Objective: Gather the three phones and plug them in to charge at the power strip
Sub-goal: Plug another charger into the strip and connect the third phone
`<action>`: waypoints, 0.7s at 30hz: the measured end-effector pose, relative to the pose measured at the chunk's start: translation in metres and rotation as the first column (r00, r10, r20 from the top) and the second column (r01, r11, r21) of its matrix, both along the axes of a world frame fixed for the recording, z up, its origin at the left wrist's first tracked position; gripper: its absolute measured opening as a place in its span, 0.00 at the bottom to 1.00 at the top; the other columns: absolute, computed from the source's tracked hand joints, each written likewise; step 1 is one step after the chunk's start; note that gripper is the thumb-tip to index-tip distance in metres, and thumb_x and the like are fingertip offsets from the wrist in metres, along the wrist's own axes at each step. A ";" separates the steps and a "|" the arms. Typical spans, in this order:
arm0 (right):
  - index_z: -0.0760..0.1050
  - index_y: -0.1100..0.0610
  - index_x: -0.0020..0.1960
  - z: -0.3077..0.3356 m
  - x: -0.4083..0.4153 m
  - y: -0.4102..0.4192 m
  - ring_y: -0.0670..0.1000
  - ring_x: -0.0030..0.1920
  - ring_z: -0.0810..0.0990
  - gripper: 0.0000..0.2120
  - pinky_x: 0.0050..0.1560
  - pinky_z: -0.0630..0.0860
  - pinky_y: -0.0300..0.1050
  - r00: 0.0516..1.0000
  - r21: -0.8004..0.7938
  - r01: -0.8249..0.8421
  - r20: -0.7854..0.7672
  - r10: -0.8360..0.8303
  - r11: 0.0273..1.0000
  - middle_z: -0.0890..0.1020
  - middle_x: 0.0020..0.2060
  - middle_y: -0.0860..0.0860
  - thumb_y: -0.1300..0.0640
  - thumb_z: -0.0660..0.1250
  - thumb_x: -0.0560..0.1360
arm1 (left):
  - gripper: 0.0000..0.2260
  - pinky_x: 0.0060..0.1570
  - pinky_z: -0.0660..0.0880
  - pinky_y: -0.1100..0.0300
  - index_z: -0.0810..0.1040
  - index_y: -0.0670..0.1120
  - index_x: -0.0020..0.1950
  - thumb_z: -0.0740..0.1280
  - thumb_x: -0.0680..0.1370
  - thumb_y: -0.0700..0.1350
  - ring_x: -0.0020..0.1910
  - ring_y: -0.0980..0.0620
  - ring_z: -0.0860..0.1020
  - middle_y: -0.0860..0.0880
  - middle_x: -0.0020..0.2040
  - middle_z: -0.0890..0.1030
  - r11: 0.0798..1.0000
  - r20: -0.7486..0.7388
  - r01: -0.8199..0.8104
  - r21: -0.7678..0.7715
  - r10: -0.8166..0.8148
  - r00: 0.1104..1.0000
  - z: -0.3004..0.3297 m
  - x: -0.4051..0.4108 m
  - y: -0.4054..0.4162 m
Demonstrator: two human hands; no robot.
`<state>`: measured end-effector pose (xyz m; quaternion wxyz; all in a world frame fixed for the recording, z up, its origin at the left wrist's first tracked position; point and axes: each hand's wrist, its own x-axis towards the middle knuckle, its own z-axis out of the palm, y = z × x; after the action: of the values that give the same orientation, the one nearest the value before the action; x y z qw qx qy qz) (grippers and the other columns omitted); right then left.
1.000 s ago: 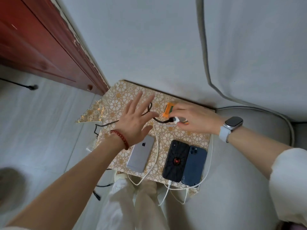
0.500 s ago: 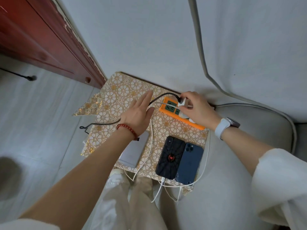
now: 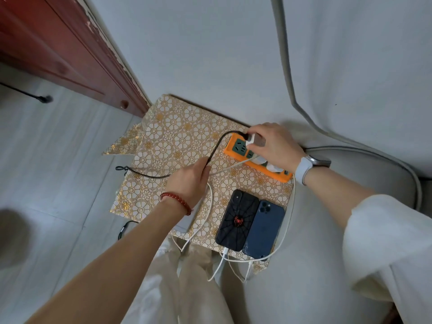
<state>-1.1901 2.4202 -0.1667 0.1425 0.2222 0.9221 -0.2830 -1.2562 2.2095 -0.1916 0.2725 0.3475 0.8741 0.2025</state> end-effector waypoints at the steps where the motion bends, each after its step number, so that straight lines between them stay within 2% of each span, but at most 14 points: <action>1: 0.73 0.56 0.52 -0.001 -0.001 0.001 0.58 0.47 0.78 0.07 0.50 0.76 0.53 0.998 -0.016 0.041 -0.052 -0.042 0.999 0.80 0.46 0.57 0.58 0.63 0.75 | 0.12 0.24 0.61 0.65 0.74 0.42 0.52 0.54 0.80 0.46 0.29 0.48 0.74 0.45 0.34 0.80 1.000 -0.017 -0.011 0.002 0.011 1.000 -0.001 -0.002 0.000; 2: 0.72 0.57 0.50 -0.002 -0.002 0.003 0.58 0.42 0.79 0.04 0.47 0.78 0.56 0.992 -0.026 0.080 -0.100 -0.082 0.996 0.81 0.42 0.57 0.60 0.61 0.75 | 0.12 0.24 0.61 0.64 0.75 0.41 0.49 0.55 0.79 0.47 0.30 0.47 0.74 0.44 0.33 0.79 1.000 -0.028 -0.018 -0.004 0.018 0.999 -0.002 -0.003 -0.001; 4: 0.69 0.55 0.57 -0.005 -0.004 0.006 0.56 0.39 0.79 0.12 0.43 0.79 0.56 0.995 -0.025 0.062 -0.082 -0.064 0.998 0.81 0.40 0.54 0.63 0.60 0.75 | 0.13 0.25 0.59 0.64 0.75 0.42 0.47 0.55 0.79 0.48 0.30 0.47 0.73 0.46 0.32 0.76 1.000 -0.019 -0.021 -0.016 0.020 1.000 -0.003 0.000 -0.002; 6: 0.63 0.51 0.67 -0.008 -0.005 0.004 0.53 0.46 0.78 0.24 0.45 0.78 0.53 0.997 -0.056 -0.049 0.053 0.052 0.997 0.79 0.48 0.52 0.62 0.61 0.73 | 0.12 0.25 0.59 0.64 0.74 0.42 0.49 0.55 0.80 0.48 0.29 0.49 0.71 0.49 0.31 0.74 1.000 0.001 -0.011 -0.019 0.011 1.000 -0.002 0.003 -0.001; 8: 0.62 0.50 0.70 -0.015 -0.007 0.002 0.53 0.57 0.72 0.27 0.54 0.72 0.47 0.980 -0.067 -0.137 0.139 0.145 0.988 0.75 0.59 0.52 0.62 0.61 0.73 | 0.12 0.25 0.60 0.65 0.75 0.43 0.50 0.55 0.80 0.48 0.30 0.50 0.71 0.50 0.32 0.74 1.000 -0.007 -0.010 -0.003 0.010 1.000 -0.001 0.004 0.002; 10: 0.65 0.49 0.69 -0.019 -0.011 0.001 0.55 0.63 0.67 0.25 0.61 0.66 0.47 0.961 -0.061 -0.196 0.185 0.204 0.979 0.71 0.65 0.52 0.62 0.61 0.73 | 0.13 0.26 0.60 0.66 0.75 0.43 0.51 0.55 0.80 0.48 0.31 0.50 0.71 0.50 0.33 0.74 1.000 -0.001 -0.023 0.010 0.023 1.000 -0.002 0.002 0.004; 11: 0.67 0.50 0.68 -0.020 -0.013 0.001 0.55 0.63 0.67 0.23 0.62 0.66 0.48 0.960 -0.057 -0.197 0.193 0.204 0.979 0.71 0.64 0.52 0.61 0.62 0.74 | 0.13 0.26 0.59 0.66 0.75 0.43 0.51 0.55 0.80 0.48 0.31 0.50 0.71 0.50 0.33 0.74 1.000 0.011 -0.025 0.013 0.025 1.000 -0.002 0.001 0.004; 14: 0.72 0.51 0.64 -0.021 -0.021 0.000 0.54 0.57 0.72 0.18 0.54 0.73 0.51 0.958 -0.003 -0.196 0.214 0.192 0.981 0.72 0.58 0.54 0.57 0.64 0.74 | 0.12 0.25 0.60 0.65 0.75 0.43 0.50 0.55 0.79 0.48 0.29 0.49 0.71 0.49 0.32 0.74 0.999 0.025 -0.023 0.024 0.023 0.999 -0.004 -0.003 0.001; 16: 0.74 0.52 0.61 -0.021 -0.024 -0.001 0.55 0.51 0.75 0.15 0.48 0.75 0.51 0.950 0.025 -0.218 0.235 0.206 0.976 0.72 0.56 0.54 0.59 0.63 0.74 | 0.12 0.25 0.61 0.63 0.75 0.43 0.49 0.55 0.79 0.48 0.28 0.48 0.71 0.49 0.30 0.74 0.998 0.027 -0.031 0.048 0.030 0.999 -0.005 -0.005 -0.001; 18: 0.75 0.53 0.57 -0.021 -0.024 0.000 0.55 0.44 0.76 0.12 0.44 0.75 0.50 0.955 0.017 -0.205 0.222 0.196 0.979 0.72 0.53 0.55 0.61 0.62 0.75 | 0.12 0.25 0.62 0.62 0.74 0.43 0.47 0.56 0.79 0.48 0.27 0.48 0.71 0.49 0.29 0.73 0.996 0.034 -0.036 0.077 0.034 0.999 -0.004 -0.008 -0.003; 21: 0.75 0.56 0.53 -0.021 -0.021 0.002 0.52 0.40 0.72 0.09 0.42 0.71 0.46 0.992 -0.043 -0.074 0.104 0.078 0.996 0.72 0.46 0.53 0.62 0.63 0.73 | 0.13 0.27 0.70 0.58 0.75 0.44 0.46 0.55 0.78 0.50 0.28 0.47 0.74 0.48 0.30 0.76 0.989 0.060 -0.060 0.135 0.053 0.997 -0.002 -0.013 -0.001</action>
<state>-1.2109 2.4221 -0.1873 0.2060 0.1989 0.9152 -0.2834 -1.2688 2.2090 -0.1939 0.2668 0.3346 0.8595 0.2794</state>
